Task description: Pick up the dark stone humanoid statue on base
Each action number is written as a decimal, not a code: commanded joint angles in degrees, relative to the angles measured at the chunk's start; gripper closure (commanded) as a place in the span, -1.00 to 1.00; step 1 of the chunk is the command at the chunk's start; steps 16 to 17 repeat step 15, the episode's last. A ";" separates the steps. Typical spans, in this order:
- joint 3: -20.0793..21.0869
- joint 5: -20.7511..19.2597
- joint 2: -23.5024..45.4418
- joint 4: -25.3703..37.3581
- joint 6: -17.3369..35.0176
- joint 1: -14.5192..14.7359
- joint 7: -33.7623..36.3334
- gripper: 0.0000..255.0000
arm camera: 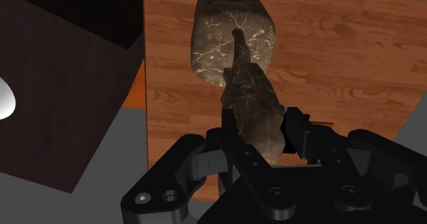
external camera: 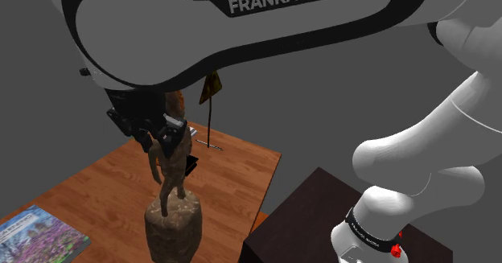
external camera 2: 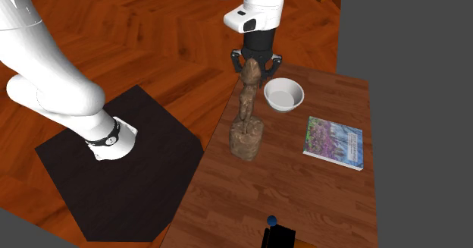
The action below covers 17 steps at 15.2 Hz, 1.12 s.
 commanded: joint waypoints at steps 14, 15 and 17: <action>-0.25 -0.27 0.10 11.06 -10.63 -1.70 -1.25 1.00; -0.24 -0.25 0.08 11.07 -10.63 -1.72 -1.27 1.00; -0.24 -0.25 0.08 11.07 -10.63 -1.72 -1.27 1.00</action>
